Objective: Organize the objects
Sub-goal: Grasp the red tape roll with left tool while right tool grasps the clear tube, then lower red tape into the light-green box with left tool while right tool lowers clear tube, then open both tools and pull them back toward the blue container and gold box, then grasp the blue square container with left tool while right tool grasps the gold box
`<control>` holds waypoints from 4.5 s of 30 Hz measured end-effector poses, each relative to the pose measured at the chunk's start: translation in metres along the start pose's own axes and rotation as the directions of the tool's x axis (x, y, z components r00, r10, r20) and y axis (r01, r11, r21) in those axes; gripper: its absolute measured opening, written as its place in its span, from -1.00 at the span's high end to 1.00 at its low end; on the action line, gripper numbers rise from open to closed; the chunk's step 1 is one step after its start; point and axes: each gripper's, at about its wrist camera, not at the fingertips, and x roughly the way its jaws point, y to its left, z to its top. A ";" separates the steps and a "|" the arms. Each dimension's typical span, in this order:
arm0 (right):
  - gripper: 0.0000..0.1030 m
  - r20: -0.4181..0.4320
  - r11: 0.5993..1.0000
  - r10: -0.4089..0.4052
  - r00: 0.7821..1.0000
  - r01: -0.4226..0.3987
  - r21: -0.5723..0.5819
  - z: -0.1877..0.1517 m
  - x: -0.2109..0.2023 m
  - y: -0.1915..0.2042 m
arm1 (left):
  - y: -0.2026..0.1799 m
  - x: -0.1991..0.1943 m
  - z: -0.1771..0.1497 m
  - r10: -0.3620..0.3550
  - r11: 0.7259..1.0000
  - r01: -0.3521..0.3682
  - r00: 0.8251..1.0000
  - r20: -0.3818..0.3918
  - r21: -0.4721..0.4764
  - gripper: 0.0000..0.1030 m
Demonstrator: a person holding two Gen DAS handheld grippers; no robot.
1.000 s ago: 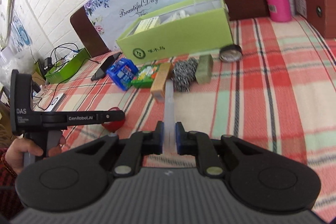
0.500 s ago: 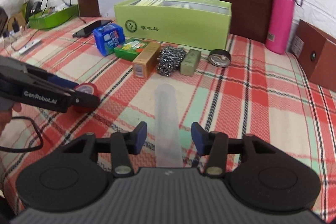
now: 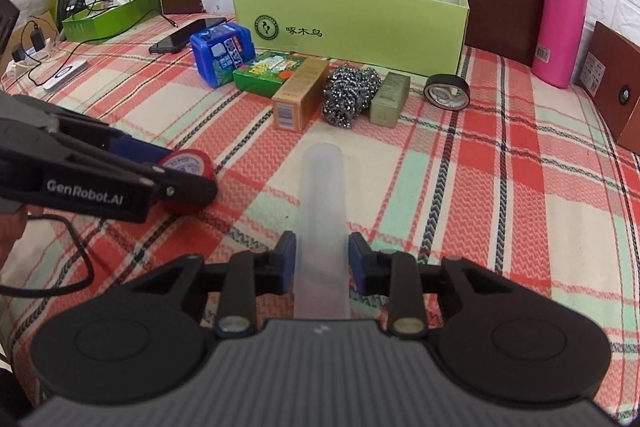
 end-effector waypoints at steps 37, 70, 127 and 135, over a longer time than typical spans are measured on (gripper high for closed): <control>0.49 0.270 0.999 0.033 0.962 -0.036 0.007 0.109 -0.032 -0.032 | 0.020 -0.042 0.109 -0.021 0.998 0.036 0.967 0.252 -0.053 0.03; 0.08 0.222 0.998 -0.053 0.973 0.057 -0.008 0.205 0.140 -0.079 | 0.088 0.093 0.216 0.136 0.973 -0.093 0.970 0.200 -0.212 -0.46; 0.50 0.175 1.000 -0.030 0.984 0.031 -0.003 0.073 0.062 0.026 | 0.089 -0.010 0.060 0.249 0.936 -0.203 0.959 0.133 -0.288 -0.49; 0.55 0.205 0.976 -0.094 0.974 0.131 -0.175 0.055 0.031 0.026 | 0.092 0.016 0.093 0.249 0.951 -0.216 0.959 0.133 -0.220 -0.49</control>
